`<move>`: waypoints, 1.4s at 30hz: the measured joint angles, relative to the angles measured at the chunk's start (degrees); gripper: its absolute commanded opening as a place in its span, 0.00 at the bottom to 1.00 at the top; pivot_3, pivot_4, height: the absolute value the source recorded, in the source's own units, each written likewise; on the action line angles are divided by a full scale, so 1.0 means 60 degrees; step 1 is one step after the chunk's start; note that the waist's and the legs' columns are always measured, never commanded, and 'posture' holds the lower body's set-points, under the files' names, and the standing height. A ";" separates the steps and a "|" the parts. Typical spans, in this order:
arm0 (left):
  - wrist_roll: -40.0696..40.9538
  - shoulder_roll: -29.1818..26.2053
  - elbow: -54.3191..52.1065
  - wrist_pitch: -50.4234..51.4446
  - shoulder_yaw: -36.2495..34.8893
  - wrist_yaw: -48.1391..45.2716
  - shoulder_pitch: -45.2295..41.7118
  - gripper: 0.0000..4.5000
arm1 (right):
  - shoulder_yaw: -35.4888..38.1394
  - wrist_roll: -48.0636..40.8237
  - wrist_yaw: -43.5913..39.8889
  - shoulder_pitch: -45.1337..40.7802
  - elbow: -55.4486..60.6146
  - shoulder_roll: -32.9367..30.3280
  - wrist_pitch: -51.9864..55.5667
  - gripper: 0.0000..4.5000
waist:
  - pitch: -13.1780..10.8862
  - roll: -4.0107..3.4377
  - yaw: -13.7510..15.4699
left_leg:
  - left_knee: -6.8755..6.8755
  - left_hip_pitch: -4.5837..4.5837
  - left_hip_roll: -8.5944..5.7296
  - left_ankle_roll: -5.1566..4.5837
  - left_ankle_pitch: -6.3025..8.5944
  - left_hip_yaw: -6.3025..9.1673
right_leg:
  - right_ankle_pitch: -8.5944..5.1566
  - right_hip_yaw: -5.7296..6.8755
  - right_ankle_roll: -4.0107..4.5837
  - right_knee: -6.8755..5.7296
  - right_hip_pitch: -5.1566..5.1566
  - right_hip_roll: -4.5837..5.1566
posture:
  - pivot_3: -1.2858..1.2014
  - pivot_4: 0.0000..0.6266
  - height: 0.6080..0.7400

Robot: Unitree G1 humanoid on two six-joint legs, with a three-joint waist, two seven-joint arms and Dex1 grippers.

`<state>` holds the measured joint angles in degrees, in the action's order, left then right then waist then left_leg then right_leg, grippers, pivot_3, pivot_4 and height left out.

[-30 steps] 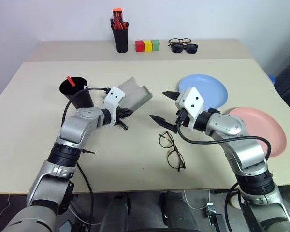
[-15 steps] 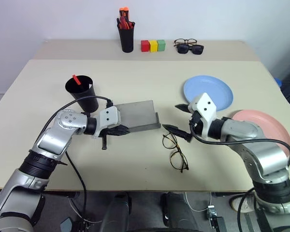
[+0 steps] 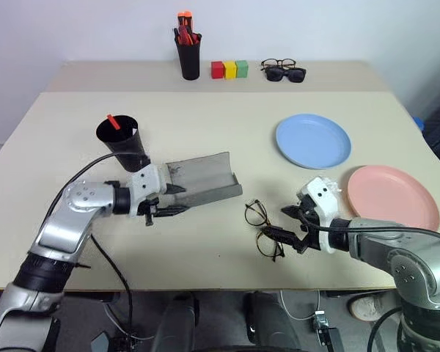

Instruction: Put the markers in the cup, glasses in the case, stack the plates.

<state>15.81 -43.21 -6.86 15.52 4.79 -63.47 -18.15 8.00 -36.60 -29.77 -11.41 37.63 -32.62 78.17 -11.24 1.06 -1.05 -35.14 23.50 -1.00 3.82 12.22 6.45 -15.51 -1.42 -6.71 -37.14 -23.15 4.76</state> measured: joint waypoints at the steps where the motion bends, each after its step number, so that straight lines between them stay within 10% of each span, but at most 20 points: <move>1: 0.0173 -0.0039 -0.0409 0.0241 -0.0287 0.0178 0.0452 0.48 | -0.0064 -0.0020 0.0149 -0.0018 -0.0001 0.0126 0.0115 1.00 | 0.0001 0.0002 -0.0001 | 0.0000 0.0000 0.0001 0.0000 0.0000 0.0000 | -0.0001 -0.0001 0.0001 0.0003 0.0004 0.0001 | 0.52 0.24 1.00; 12: 0.1072 0.0007 -0.2092 0.1870 -0.1604 0.1604 0.1976 0.49 | -0.0344 -0.0170 0.0641 -0.0239 -0.0116 0.0324 0.0604 0.02 | 0.0001 0.0000 0.0010 | 0.0002 -0.0002 0.0002 0.0000 0.0001 -0.0003 | -0.0002 0.0000 0.0003 0.0006 0.0001 -0.0003 | 0.52 0.24 1.00; 23: 0.1288 0.0010 -0.2171 0.2168 -0.2176 0.2331 0.2267 0.49 | -0.1992 0.0556 -0.0686 -0.2207 -0.0054 -0.2062 -0.1652 0.02 | -0.0004 -0.0007 -0.0094 | 0.0003 -0.0007 0.0019 0.0000 0.0001 -0.0022 | -0.0016 0.0000 0.0029 0.0013 -0.0006 -0.0010 | 0.52 0.24 1.00; 33: 0.1774 0.0437 -0.2188 0.2583 -0.2948 0.3006 0.3100 0.49 | -0.6827 0.5193 -0.2673 -0.6510 -0.5957 0.0296 -0.9112 0.02 | -0.0002 0.0005 -0.0180 | 0.0012 0.0000 0.0021 0.0001 0.0001 -0.0018 | -0.0009 0.0006 0.0028 0.0007 -0.0013 -0.0009 | 0.52 0.24 1.00; 42: 0.2194 0.0540 -0.3069 0.2822 -0.3383 0.3545 0.3651 0.49 | -0.7010 0.6144 -0.4259 -0.6753 -0.8354 0.0855 -1.1150 0.08 | -0.0004 0.0002 -0.0234 | 0.0014 -0.0007 0.0023 0.0001 0.0001 -0.0010 | -0.0009 0.0007 0.0029 -0.0005 -0.0014 -0.0014 | 0.52 0.24 1.00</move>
<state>28.98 -39.98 -25.27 32.46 -15.52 -42.20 3.75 -34.06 0.27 -55.32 -51.93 -12.49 -27.49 11.27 -11.26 1.07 -2.45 -35.05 23.46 -0.86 3.83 12.23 6.39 -15.57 -1.38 -6.54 -37.17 -23.23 4.68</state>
